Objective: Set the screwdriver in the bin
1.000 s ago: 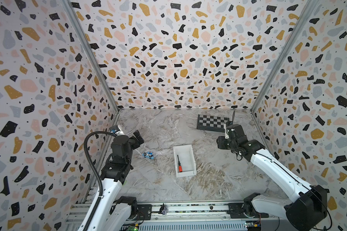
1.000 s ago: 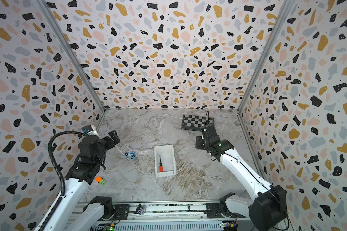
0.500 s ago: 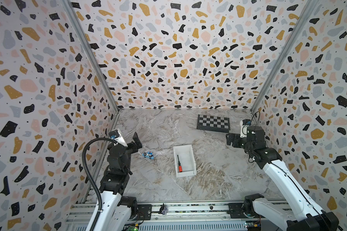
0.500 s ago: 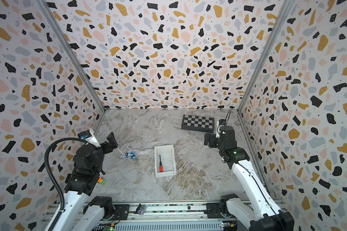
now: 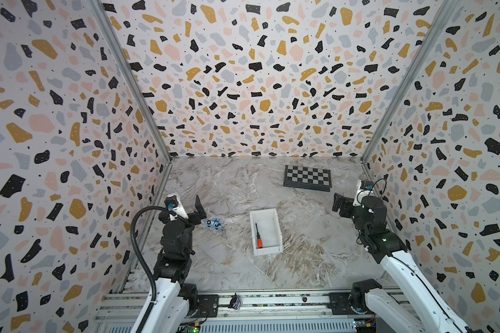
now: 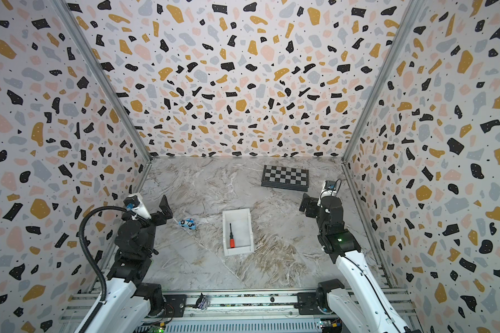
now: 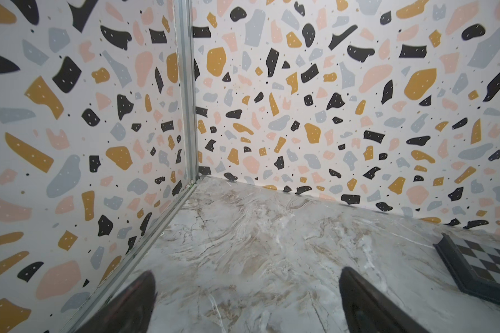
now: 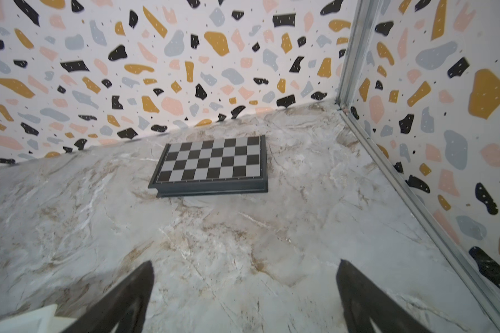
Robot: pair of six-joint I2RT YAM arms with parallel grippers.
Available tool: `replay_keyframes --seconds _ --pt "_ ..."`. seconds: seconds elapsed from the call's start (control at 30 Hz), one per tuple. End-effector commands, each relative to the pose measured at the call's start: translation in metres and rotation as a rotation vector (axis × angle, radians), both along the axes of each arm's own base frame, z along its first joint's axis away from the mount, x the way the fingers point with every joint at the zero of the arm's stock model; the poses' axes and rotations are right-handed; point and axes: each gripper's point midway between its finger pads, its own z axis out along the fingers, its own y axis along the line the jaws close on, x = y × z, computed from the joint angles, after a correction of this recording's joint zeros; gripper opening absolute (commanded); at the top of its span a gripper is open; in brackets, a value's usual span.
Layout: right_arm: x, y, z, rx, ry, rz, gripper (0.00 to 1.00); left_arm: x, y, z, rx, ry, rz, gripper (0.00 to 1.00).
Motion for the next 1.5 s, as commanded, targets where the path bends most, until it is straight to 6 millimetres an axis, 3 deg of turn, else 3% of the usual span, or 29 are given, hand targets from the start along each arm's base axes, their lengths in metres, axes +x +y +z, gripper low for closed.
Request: replay_keyframes --seconds 0.0,0.13,0.23,0.4,0.57,0.73,1.03,1.17,1.23,1.3,1.4,1.47 --pt "0.004 -0.005 0.026 -0.073 -0.148 -0.006 0.99 0.004 -0.003 0.024 -0.004 -0.148 -0.018 1.00" --pt "0.009 0.002 0.006 -0.159 -0.185 0.051 0.99 0.009 0.000 -0.002 0.006 -0.117 0.003 1.00" --pt "0.011 0.017 -0.011 -0.202 -0.258 0.142 0.99 0.004 0.014 -0.020 -0.007 -0.122 0.082 1.00" --pt "0.014 0.019 -0.040 -0.187 -0.304 0.145 0.99 -0.007 0.025 -0.038 -0.005 -0.128 0.150 1.00" --pt "0.020 0.014 -0.070 -0.280 -0.266 0.130 0.99 -0.014 0.033 -0.064 0.007 -0.078 0.193 1.00" --pt "0.018 0.001 -0.091 -0.257 -0.272 0.089 0.99 -0.011 0.034 -0.076 -0.001 -0.060 0.203 1.00" --pt "0.021 0.004 -0.089 -0.291 -0.318 0.123 0.99 0.025 0.026 -0.081 0.048 0.006 0.175 1.00" --pt "0.017 0.001 -0.096 -0.272 -0.349 0.121 0.99 0.039 0.020 -0.095 0.076 0.039 0.141 1.00" --pt "0.022 0.004 -0.098 -0.287 -0.364 0.138 0.99 0.048 0.019 -0.103 0.079 0.056 0.141 1.00" --pt "0.039 0.010 -0.111 -0.292 -0.272 0.176 0.99 0.047 0.018 -0.103 0.083 0.063 0.129 1.00" --pt "0.059 -0.005 -0.126 -0.200 -0.168 0.186 0.99 0.050 0.017 -0.105 0.086 0.073 0.125 1.00" --pt "0.056 -0.006 -0.124 -0.199 -0.178 0.185 0.99 0.051 0.017 -0.106 0.090 0.089 0.125 1.00"
